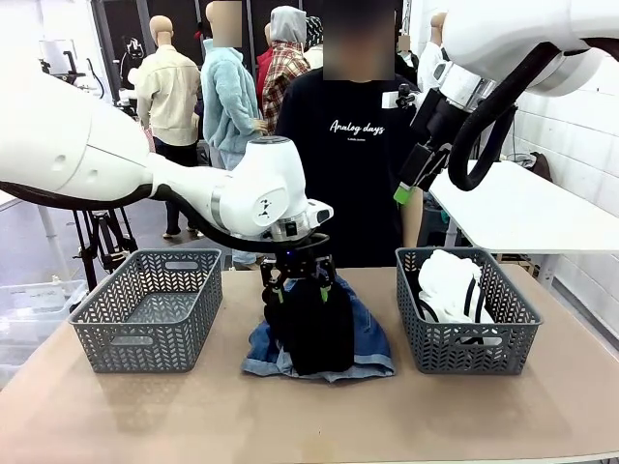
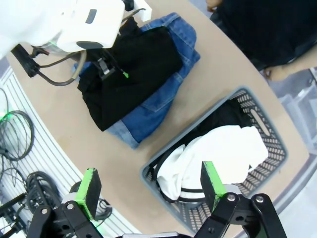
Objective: Sort the tops and bottoms.
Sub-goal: Lift clothes from the center of the table with your left hand.
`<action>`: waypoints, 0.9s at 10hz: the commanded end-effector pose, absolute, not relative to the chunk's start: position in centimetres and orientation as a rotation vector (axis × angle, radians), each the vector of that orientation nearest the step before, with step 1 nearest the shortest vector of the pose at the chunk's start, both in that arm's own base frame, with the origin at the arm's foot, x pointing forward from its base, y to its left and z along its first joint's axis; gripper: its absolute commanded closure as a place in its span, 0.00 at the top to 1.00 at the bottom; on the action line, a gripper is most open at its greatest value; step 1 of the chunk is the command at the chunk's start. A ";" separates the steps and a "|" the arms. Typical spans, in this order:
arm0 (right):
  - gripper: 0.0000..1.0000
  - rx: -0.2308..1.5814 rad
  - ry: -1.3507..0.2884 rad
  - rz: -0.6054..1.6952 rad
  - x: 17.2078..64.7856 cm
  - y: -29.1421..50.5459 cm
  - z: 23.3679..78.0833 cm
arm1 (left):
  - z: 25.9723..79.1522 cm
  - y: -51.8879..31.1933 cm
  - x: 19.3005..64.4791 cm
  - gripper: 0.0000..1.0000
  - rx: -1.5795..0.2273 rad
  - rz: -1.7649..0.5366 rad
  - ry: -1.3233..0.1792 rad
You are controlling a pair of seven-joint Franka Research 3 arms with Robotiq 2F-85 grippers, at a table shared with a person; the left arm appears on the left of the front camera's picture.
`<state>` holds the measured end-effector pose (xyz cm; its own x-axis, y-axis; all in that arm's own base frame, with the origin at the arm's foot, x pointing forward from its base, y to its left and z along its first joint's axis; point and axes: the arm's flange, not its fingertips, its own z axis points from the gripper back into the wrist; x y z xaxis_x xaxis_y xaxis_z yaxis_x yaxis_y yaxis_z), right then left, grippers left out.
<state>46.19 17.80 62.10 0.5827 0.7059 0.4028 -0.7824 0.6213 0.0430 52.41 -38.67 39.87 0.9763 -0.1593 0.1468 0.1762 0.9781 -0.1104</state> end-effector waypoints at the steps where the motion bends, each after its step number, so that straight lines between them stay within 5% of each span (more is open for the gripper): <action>1: 1.00 0.209 -0.363 0.865 46.1 17.9 62.1 | 39.1 -39.6 53.6 0.96 -0.142 -0.125 -0.131; 7: 1.00 0.209 -0.363 0.865 46.1 17.9 62.1 | 38.1 -40.1 54.0 0.92 -0.109 -0.076 -0.088; 9: 1.00 0.209 -0.363 0.865 46.1 17.9 62.1 | 38.2 -40.0 54.1 0.57 -0.101 -0.083 -0.072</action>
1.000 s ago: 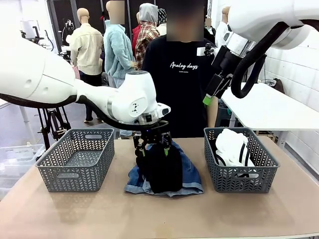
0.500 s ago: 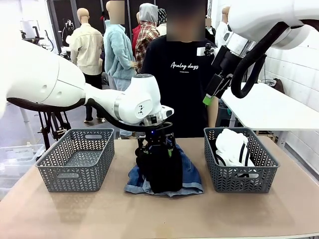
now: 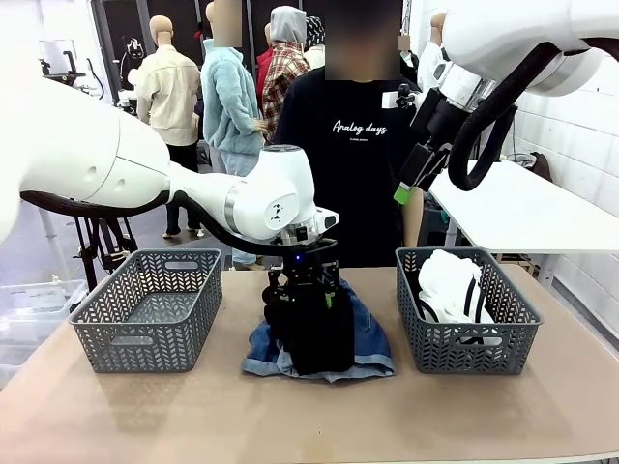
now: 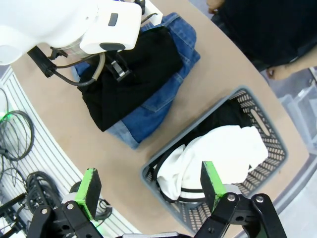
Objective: Sort the tops and bottoms.
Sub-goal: Lift clothes from the center of the table with your left hand.
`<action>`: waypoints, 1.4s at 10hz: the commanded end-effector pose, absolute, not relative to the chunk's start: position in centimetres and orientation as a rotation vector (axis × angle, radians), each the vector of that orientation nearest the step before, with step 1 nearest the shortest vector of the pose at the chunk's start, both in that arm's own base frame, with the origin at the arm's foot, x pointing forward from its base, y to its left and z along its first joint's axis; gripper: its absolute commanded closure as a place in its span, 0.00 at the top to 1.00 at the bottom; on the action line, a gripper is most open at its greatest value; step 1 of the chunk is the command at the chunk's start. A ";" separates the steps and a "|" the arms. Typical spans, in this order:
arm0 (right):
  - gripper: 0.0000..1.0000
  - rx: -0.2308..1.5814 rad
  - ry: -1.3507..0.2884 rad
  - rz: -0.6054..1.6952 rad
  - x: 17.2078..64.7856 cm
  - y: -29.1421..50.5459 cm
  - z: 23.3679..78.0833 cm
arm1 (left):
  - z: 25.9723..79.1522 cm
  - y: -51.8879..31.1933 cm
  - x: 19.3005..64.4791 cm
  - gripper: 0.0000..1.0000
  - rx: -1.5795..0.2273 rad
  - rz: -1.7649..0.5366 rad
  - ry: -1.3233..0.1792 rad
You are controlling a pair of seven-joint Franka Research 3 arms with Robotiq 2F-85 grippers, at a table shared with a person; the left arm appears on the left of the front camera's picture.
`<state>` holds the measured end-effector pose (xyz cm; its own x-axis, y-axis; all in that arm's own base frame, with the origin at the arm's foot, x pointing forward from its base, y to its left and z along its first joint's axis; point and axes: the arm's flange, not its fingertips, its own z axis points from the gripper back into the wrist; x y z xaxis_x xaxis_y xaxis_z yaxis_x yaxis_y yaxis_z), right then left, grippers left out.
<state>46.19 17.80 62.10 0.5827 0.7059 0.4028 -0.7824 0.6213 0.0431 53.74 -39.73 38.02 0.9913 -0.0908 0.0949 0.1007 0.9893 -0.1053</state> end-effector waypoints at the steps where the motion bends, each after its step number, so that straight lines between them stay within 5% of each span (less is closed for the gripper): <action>1: 1.00 0.209 -0.363 0.865 46.1 17.9 62.1 | 38.1 -40.0 54.1 0.37 -0.098 -0.076 -0.056; 3: 1.00 0.209 -0.363 0.865 46.1 17.9 62.1 | 37.9 -39.8 54.2 0.00 -0.102 -0.066 -0.038; 12: 1.00 0.209 -0.363 0.865 46.1 17.9 62.1 | 37.6 -39.6 54.1 0.00 -0.115 -0.072 -0.044; 14: 1.00 0.209 -0.363 0.865 46.1 17.9 62.1 | 43.8 -38.8 52.0 0.00 -0.058 0.009 -0.173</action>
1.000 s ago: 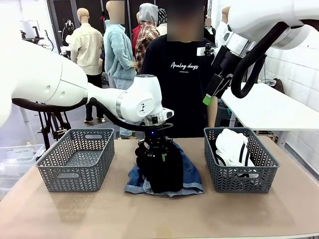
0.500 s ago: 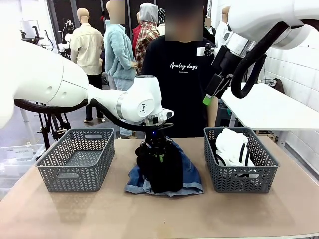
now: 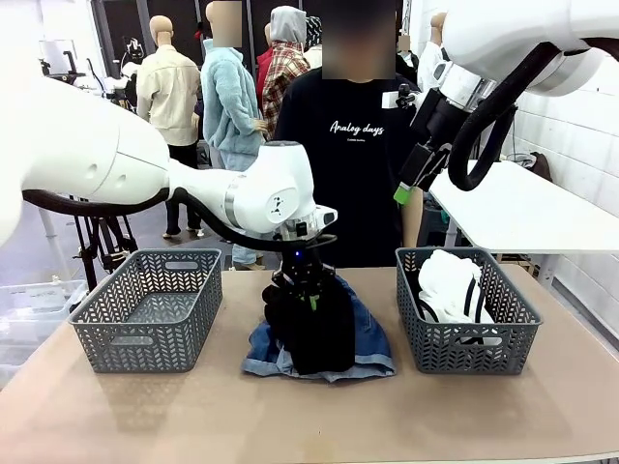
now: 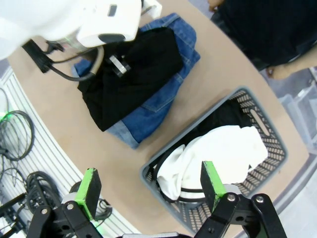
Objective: Sort the tops and bottoms.
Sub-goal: Lift clothes from the center of the table with your left hand.
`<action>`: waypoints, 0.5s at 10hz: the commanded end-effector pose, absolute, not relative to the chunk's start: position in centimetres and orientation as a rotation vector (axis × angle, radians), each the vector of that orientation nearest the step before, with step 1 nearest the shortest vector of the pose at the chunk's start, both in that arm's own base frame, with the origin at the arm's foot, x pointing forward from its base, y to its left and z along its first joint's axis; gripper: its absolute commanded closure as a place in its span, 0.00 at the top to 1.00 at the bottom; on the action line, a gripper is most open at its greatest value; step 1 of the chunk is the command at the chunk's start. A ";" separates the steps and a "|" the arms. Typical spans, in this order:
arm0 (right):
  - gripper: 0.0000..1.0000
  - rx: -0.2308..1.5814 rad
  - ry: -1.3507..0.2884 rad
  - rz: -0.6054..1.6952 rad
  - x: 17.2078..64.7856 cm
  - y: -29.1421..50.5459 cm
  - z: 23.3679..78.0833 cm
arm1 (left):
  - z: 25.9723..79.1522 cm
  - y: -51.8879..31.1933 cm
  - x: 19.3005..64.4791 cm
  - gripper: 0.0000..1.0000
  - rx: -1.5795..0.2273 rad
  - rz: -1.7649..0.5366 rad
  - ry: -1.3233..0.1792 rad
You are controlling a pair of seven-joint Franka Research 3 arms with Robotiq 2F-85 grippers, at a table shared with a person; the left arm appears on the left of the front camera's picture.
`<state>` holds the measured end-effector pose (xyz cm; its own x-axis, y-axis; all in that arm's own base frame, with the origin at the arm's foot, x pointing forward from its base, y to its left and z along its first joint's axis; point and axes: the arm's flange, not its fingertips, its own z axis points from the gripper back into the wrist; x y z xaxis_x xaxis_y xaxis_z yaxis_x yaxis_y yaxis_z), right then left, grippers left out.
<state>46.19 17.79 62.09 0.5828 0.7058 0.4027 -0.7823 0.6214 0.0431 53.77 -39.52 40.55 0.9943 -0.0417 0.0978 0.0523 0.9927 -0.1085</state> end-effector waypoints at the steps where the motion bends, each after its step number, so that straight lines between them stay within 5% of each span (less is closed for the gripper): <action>1: 1.00 0.209 -0.363 0.865 46.1 17.9 62.1 | 47.8 -38.6 50.7 0.00 -0.034 0.028 -0.252; 5: 1.00 0.209 -0.363 0.865 46.1 17.9 62.1 | 60.9 -40.4 46.8 0.00 0.168 0.022 -0.423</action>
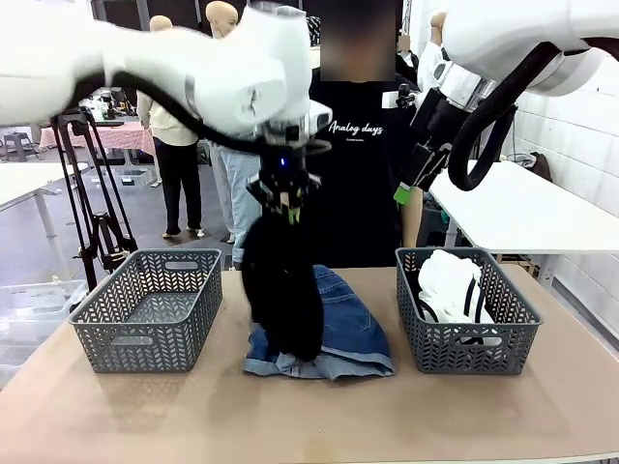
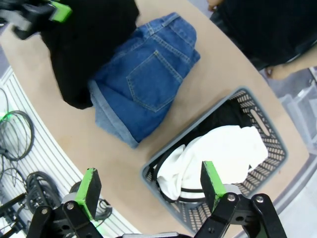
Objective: Sort the tops and bottoms.
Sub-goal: Lift clothes from the center of the table with your left hand.
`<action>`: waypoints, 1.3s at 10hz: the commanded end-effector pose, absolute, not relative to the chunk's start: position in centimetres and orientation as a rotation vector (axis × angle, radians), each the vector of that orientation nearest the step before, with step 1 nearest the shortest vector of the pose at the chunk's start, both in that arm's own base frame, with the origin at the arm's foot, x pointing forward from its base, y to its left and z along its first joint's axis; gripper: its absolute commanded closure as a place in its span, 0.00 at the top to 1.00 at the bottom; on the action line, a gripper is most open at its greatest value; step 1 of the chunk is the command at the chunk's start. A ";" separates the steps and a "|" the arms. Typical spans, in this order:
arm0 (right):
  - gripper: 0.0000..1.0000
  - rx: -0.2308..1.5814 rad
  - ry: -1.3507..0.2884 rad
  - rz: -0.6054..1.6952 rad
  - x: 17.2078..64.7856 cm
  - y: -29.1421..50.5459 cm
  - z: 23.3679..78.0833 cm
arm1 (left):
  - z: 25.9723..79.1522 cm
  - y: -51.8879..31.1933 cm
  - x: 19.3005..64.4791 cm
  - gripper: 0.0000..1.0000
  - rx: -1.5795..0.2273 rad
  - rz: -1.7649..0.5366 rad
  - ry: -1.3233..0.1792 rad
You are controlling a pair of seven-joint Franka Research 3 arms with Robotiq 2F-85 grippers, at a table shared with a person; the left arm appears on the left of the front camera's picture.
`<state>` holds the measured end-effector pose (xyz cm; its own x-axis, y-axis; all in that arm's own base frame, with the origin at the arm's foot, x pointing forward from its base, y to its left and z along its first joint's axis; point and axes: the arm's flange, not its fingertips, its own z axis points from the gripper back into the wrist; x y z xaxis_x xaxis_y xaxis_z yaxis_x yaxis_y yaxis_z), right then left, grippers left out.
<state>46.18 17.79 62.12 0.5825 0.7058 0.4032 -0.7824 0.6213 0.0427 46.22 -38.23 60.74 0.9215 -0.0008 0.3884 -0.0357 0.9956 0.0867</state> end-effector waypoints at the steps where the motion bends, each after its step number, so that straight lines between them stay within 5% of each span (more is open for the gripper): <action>1: 1.00 0.209 -0.363 0.865 46.1 17.9 62.1 | 62.5 -40.8 46.4 0.00 0.183 0.039 -0.483; 6: 1.00 0.209 -0.363 0.865 46.1 17.9 62.1 | 61.2 -38.9 46.1 0.00 0.127 0.025 -0.407; 13: 1.00 0.209 -0.363 0.865 46.1 17.9 62.1 | 73.7 -42.9 42.9 0.00 0.311 -0.044 -0.671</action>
